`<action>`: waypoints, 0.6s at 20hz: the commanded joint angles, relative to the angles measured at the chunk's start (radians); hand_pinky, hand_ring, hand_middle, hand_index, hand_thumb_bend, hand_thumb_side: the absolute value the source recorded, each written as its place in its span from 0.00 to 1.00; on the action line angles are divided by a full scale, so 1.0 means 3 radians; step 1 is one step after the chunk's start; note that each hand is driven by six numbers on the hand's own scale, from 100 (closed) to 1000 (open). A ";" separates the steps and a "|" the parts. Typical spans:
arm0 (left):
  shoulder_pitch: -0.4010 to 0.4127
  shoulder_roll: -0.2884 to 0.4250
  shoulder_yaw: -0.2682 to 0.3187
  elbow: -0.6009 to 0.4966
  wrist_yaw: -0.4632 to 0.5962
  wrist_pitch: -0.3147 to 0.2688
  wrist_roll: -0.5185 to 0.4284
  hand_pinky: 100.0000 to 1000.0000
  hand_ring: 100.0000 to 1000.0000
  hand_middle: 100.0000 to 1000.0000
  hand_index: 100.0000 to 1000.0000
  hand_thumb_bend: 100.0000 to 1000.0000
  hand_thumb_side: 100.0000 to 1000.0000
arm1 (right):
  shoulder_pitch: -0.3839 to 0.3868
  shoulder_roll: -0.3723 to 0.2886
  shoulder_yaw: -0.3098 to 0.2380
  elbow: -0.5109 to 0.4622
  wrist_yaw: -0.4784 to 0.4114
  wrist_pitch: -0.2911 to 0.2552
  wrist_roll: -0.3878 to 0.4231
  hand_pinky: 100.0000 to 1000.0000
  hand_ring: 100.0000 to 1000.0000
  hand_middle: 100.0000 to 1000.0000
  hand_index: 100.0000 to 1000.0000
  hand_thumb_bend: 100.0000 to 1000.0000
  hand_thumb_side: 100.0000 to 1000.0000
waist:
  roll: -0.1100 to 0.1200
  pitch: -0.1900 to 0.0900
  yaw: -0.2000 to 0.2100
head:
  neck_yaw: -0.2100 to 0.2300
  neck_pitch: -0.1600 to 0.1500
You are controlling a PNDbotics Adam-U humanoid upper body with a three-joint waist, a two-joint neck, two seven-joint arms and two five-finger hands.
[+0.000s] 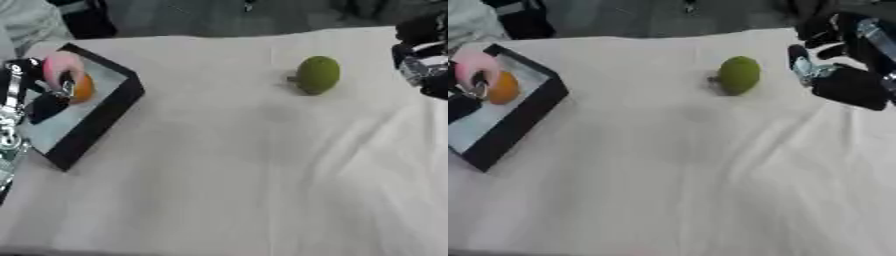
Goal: Pick up the objects with one hand, pass them to the other hand, and then place them into the box on the other side of the table.
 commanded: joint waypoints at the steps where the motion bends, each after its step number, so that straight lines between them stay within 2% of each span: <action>1: -0.0089 0.0180 0.0056 0.0068 -0.0124 0.0155 -0.0097 0.51 0.56 0.38 0.51 0.13 0.10 | -0.0057 -0.0121 -0.0104 -0.0085 -0.0039 -0.0006 -0.0075 0.77 0.78 0.71 0.76 0.14 0.24 | -0.0052 -0.0028 0.0001 | 0.0011 -0.0059; 3: -0.0116 0.0193 0.0065 0.0103 -0.0182 0.0241 -0.0139 0.52 0.57 0.40 0.53 0.16 0.11 | -0.0064 -0.0140 -0.0134 -0.0107 -0.0058 -0.0005 -0.0114 0.77 0.78 0.71 0.76 0.14 0.24 | -0.0065 -0.0008 -0.0002 | 0.0011 -0.0068; 5: -0.0136 0.0197 0.0079 0.0137 -0.0216 0.0346 -0.0161 0.57 0.62 0.45 0.60 0.29 0.17 | -0.0067 -0.0154 -0.0158 -0.0124 -0.0069 -0.0005 -0.0142 0.77 0.78 0.71 0.76 0.14 0.24 | -0.0075 0.0014 -0.0004 | 0.0015 -0.0079; 8: -0.0157 0.0198 0.0085 0.0162 -0.0251 0.0484 -0.0179 0.65 0.73 0.55 0.72 0.42 0.21 | -0.0066 -0.0161 -0.0184 -0.0130 -0.0079 0.0001 -0.0171 0.77 0.78 0.71 0.76 0.14 0.24 | -0.0084 0.0039 -0.0003 | 0.0009 -0.0090; 12: -0.0171 0.0187 0.0098 0.0185 -0.0281 0.0600 -0.0192 0.74 0.84 0.69 0.81 0.62 0.27 | -0.0066 -0.0170 -0.0202 -0.0128 -0.0084 0.0006 -0.0192 0.77 0.78 0.71 0.76 0.14 0.24 | -0.0094 0.0059 -0.0001 | -0.0011 -0.0063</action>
